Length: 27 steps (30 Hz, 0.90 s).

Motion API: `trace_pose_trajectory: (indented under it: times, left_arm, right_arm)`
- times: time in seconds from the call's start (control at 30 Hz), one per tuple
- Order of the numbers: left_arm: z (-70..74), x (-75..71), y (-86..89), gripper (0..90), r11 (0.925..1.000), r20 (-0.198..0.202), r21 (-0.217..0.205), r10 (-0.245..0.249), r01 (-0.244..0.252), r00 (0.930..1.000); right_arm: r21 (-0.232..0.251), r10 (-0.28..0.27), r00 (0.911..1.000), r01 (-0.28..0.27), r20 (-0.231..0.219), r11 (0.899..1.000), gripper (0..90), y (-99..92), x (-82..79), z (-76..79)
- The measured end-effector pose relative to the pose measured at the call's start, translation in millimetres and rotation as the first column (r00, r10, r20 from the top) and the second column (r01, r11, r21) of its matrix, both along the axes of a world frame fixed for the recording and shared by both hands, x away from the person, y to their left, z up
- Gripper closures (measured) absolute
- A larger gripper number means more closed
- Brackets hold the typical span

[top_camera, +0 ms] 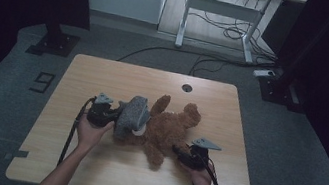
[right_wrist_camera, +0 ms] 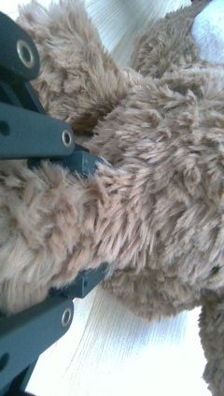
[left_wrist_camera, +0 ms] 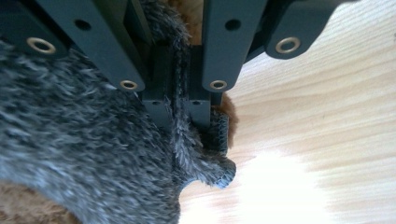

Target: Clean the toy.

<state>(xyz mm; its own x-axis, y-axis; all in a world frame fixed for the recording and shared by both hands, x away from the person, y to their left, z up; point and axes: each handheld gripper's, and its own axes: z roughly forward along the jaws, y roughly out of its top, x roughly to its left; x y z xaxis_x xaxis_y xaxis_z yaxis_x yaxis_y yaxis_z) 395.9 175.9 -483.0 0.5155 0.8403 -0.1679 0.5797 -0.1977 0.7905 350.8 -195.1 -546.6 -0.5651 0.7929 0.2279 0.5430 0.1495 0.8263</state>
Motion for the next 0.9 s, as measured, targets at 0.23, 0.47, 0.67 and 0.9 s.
trace_pose_trajectory:
  times: [0.23,0.47,0.67,0.9]
  left_arm:
    - [-12.3,-2.3,12.6,83.0,0.9995,-0.068,-0.029,0.014,-0.016,0.9976]
    - [-37.6,-5.4,25.0,81.9,0.9992,-0.164,-0.04,0.002,-0.009,0.9865]
    - [-45.1,-1.7,10.1,82.6,0.9992,-0.184,-0.041,-0.005,-0.003,0.9829]
    - [-41.7,20.1,1.2,84.1,0.9995,-0.17,-0.03,-0.001,-0.004,0.9854]
  right_arm:
    - [0.001,0.003,1.0,-0.003,-0.001,1.0,58.0,-0.5,0.6,-0.4]
    - [-0.003,0.0,1.0,0.0,-0.001,1.0,58.2,-0.2,0.0,-0.3]
    - [-0.001,-0.008,1.0,0.008,-0.005,1.0,58.4,1.1,1.5,-0.9]
    - [0.001,-0.026,0.9996,0.026,-0.01,1.0,58.9,0.0,14.1,-3.0]
